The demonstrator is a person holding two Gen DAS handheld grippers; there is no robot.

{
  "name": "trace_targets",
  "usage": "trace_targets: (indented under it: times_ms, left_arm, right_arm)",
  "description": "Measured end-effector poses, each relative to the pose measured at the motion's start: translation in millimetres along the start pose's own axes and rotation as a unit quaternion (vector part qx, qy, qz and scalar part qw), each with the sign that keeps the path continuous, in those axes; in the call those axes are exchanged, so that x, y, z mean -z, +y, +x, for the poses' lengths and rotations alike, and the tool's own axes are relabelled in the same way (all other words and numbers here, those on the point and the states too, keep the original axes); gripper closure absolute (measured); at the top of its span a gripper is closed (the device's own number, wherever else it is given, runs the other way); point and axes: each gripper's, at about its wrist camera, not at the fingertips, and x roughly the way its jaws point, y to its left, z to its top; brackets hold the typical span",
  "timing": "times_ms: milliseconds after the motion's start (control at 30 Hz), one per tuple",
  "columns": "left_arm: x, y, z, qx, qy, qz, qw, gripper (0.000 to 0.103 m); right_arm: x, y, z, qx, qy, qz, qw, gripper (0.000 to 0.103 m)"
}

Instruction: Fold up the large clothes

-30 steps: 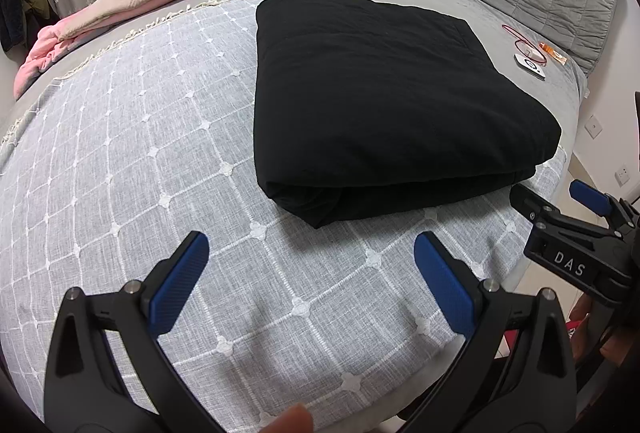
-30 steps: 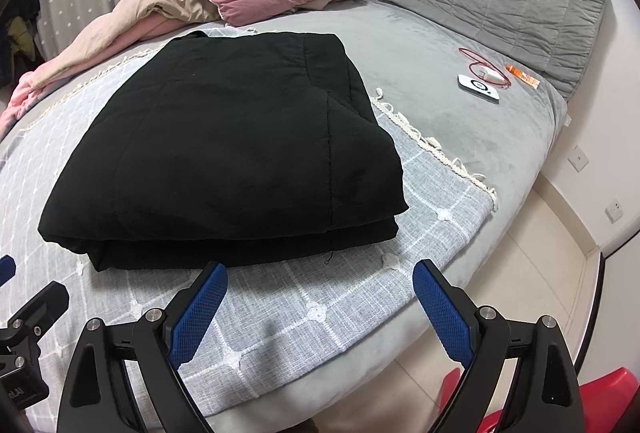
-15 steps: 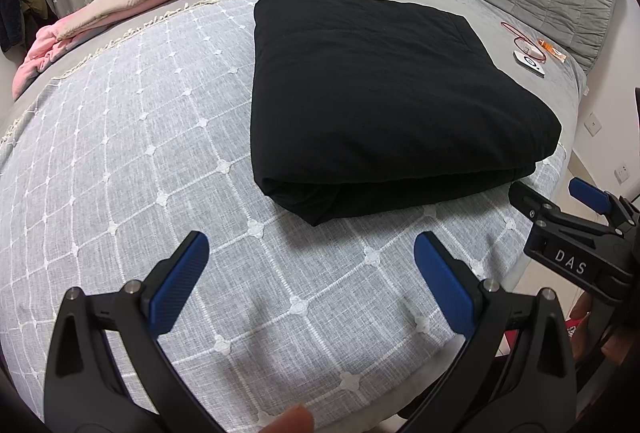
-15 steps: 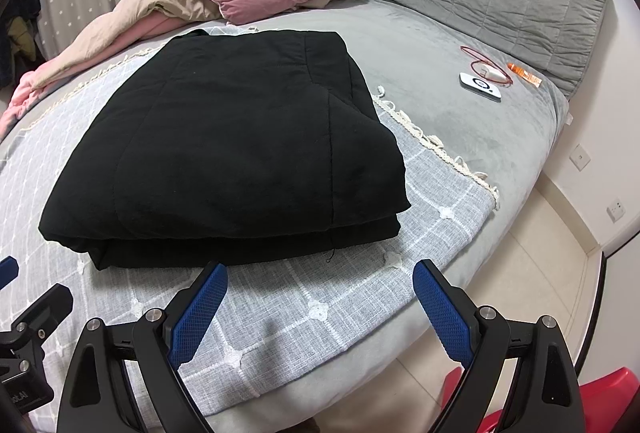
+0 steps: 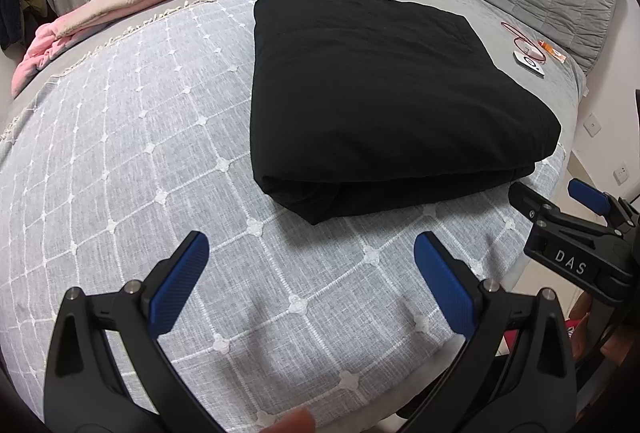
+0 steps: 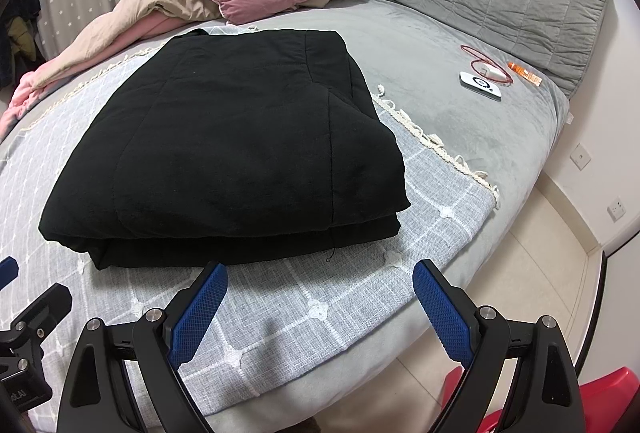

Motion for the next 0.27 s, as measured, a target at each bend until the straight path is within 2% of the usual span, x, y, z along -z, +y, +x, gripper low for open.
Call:
trace_targets:
  times_ms: [267]
  left_arm:
    - [-0.5, 0.9, 2.1, 0.013, 0.002, -0.006, 0.9999, 0.001]
  right_arm:
    - [0.5, 0.2, 1.0, -0.004, 0.002, -0.002, 1.000, 0.008]
